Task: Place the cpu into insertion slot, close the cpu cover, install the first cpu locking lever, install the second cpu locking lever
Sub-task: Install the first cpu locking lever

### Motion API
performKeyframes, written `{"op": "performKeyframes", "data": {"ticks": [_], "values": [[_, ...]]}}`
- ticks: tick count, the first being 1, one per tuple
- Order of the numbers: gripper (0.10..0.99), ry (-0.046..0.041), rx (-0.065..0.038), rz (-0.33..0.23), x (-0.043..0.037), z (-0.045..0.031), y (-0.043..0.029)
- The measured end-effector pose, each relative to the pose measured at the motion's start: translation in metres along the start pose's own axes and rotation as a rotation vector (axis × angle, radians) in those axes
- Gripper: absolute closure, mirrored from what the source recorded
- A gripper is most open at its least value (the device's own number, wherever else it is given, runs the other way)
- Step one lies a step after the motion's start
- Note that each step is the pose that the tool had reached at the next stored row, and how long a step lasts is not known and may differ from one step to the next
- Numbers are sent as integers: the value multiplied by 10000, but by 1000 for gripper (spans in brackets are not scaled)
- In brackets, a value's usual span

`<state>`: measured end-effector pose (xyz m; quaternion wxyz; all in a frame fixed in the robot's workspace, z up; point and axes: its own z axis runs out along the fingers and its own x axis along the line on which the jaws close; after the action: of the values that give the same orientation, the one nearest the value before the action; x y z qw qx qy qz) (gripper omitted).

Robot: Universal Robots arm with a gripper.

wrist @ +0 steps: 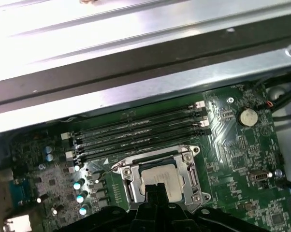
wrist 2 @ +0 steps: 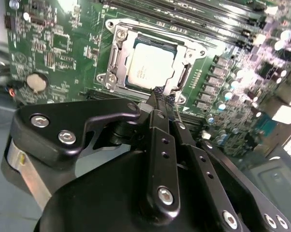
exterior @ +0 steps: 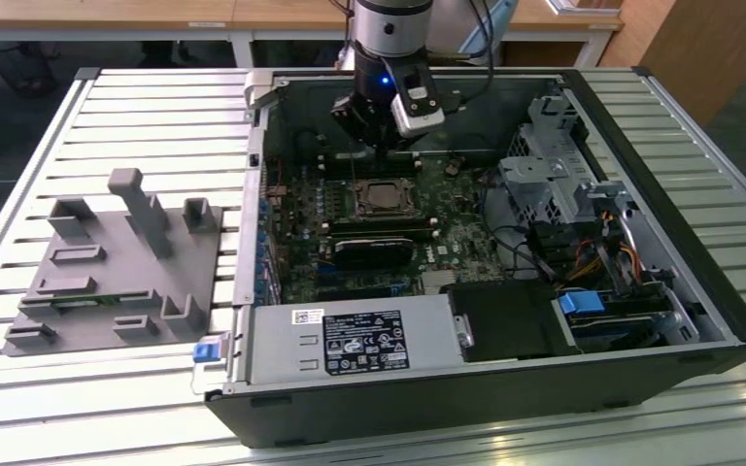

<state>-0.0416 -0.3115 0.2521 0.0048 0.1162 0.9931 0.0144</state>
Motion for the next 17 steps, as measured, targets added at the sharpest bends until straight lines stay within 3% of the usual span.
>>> {"op": "performKeyframes", "data": {"ticks": [5,12,17], "values": [[965,21,-5,-750,1,1,0],[965,21,-9,-975,74,0,-17],[965,40,-14,-1667,97,-2,-24]]}}
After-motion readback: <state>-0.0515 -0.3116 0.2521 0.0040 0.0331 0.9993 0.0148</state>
